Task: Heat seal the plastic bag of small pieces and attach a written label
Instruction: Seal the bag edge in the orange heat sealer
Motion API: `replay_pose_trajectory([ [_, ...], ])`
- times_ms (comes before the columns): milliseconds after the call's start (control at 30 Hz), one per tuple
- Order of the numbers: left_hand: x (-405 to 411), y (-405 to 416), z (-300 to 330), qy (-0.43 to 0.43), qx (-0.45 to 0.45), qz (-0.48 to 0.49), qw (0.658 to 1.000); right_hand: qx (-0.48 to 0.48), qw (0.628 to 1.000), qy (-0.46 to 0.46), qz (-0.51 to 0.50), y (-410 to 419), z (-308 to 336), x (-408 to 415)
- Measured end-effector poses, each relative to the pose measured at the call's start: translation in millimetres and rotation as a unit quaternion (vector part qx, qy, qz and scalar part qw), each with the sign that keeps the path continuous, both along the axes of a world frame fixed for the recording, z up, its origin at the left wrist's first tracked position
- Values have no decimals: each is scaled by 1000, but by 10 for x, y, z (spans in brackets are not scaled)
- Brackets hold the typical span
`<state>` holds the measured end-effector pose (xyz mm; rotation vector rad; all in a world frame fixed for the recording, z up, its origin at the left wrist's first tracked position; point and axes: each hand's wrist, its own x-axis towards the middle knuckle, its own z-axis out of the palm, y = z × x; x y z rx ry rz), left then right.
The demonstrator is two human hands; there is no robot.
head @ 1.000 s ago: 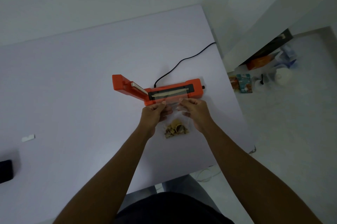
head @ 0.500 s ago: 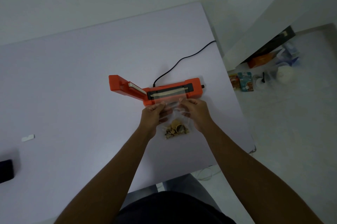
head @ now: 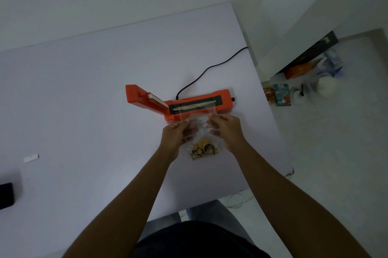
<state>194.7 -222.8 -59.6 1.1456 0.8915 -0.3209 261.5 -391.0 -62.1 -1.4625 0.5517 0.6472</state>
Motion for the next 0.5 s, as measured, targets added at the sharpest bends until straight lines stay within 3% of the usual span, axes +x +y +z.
replay_pose_trajectory([
  [500,4,2,-6,0,12,3,1000,-19,1000,6,4,0,35,13],
])
